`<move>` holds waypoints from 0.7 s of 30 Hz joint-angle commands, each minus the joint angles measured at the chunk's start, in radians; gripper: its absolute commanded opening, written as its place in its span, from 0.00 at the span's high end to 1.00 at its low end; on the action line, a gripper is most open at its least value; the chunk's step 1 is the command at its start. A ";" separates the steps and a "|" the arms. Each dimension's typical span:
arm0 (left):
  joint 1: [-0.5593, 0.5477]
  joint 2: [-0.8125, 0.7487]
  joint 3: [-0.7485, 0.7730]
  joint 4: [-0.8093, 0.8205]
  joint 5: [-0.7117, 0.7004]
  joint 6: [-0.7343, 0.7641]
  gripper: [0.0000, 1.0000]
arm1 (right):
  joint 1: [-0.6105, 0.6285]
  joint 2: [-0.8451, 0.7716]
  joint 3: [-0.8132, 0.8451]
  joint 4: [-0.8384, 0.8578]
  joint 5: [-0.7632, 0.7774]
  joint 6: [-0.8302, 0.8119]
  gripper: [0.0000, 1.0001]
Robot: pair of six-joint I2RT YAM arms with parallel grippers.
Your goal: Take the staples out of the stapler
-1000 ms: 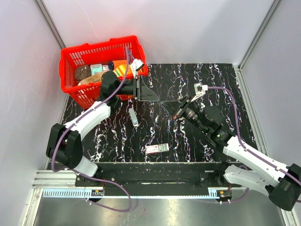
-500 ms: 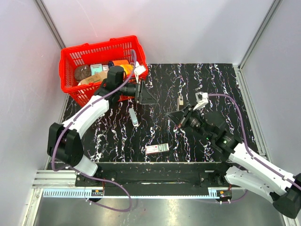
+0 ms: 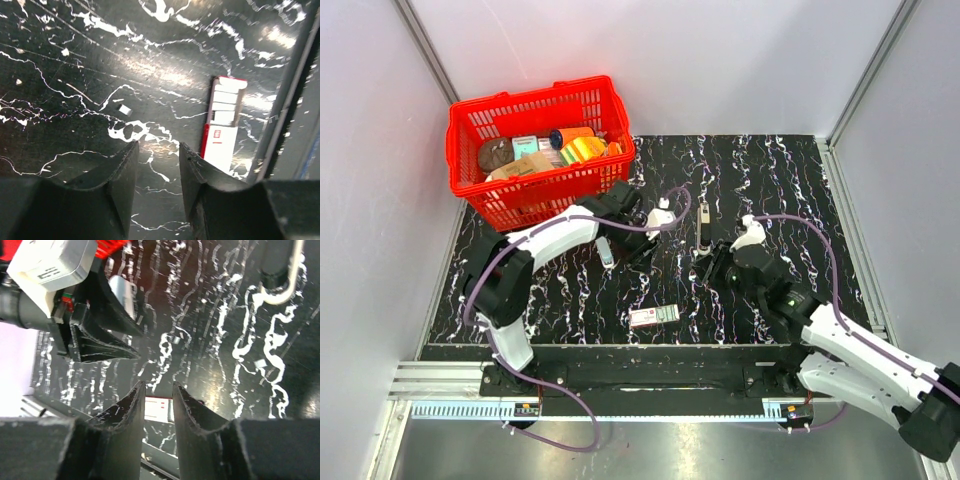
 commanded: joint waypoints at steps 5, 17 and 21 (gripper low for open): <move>-0.042 0.125 0.029 0.011 -0.157 0.099 0.55 | -0.029 0.038 -0.054 -0.015 0.068 0.011 0.60; -0.048 0.053 0.049 -0.044 -0.175 0.076 0.33 | -0.104 0.261 -0.031 -0.008 -0.054 0.005 0.52; -0.042 -0.055 -0.006 -0.070 -0.181 0.094 0.20 | -0.104 0.310 -0.034 0.004 -0.117 0.008 0.55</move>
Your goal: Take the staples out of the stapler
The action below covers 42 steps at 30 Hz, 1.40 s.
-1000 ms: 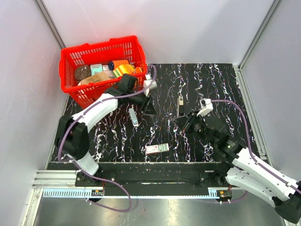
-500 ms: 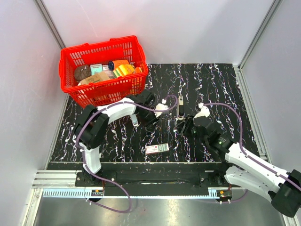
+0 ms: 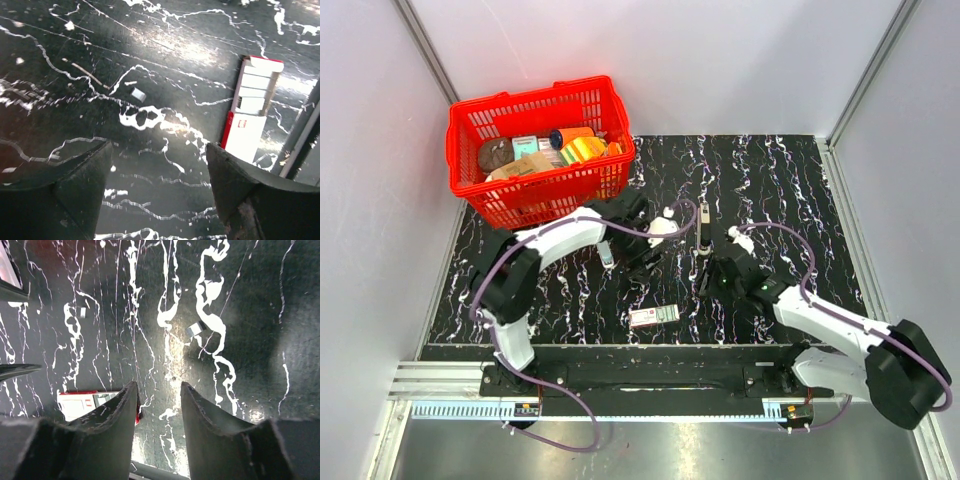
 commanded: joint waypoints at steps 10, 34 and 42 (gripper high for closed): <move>0.012 -0.271 -0.260 -0.077 -0.061 0.192 0.21 | -0.004 0.134 -0.044 0.219 -0.333 0.061 0.74; -0.129 -0.211 -0.336 0.023 -0.154 0.164 0.24 | -0.005 0.188 -0.147 0.372 -0.440 0.139 0.83; -0.149 -0.196 -0.325 0.032 -0.137 0.144 0.24 | 0.008 0.254 -0.127 0.425 -0.463 0.145 0.85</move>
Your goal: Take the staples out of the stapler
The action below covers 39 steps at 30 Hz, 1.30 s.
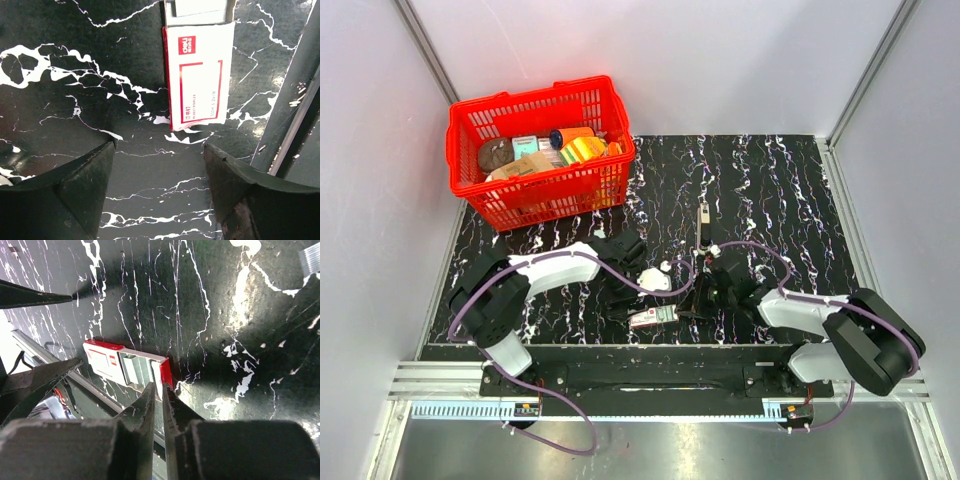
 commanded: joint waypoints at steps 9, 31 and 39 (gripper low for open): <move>-0.017 0.034 0.031 0.036 0.016 -0.025 0.24 | 0.082 0.132 0.062 0.111 -0.026 0.036 0.88; -0.019 0.080 0.083 0.057 0.097 -0.068 0.24 | 0.150 0.276 0.154 0.174 -0.102 0.003 0.89; 0.082 0.024 0.138 -0.036 0.102 -0.073 0.23 | 0.115 0.071 0.117 -0.048 0.032 -0.042 0.44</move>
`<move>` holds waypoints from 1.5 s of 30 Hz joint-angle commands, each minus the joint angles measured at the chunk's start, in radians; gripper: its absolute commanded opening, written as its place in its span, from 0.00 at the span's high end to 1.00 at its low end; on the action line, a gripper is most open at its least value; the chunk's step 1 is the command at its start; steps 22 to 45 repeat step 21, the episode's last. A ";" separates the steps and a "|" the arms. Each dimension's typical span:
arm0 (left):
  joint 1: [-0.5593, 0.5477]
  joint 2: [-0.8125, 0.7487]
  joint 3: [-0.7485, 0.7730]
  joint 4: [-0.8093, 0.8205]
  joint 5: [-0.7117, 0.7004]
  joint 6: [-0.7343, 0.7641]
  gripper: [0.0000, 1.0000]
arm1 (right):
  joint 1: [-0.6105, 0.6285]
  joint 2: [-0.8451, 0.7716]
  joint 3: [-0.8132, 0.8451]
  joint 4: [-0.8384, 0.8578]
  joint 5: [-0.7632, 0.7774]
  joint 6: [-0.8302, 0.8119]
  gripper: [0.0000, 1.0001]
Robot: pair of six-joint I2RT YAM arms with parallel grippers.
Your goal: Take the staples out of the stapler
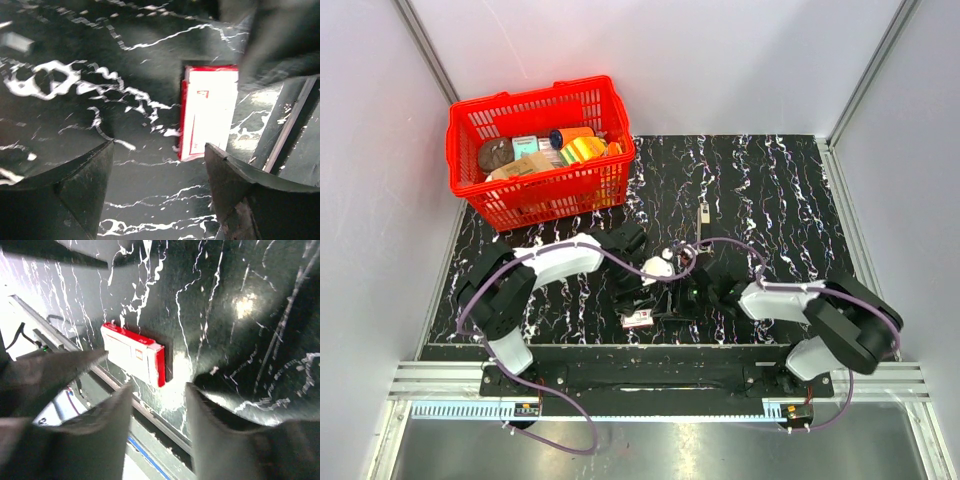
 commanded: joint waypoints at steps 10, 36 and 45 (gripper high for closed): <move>0.196 -0.258 0.215 -0.184 0.042 -0.046 0.01 | -0.080 -0.392 0.160 -0.510 0.261 -0.199 0.00; 0.382 -0.504 0.144 -0.154 -0.005 -0.162 0.01 | -0.083 -0.450 0.538 -0.817 0.439 -0.358 0.01; 0.382 -0.504 0.144 -0.154 -0.005 -0.162 0.01 | -0.083 -0.450 0.538 -0.817 0.439 -0.358 0.01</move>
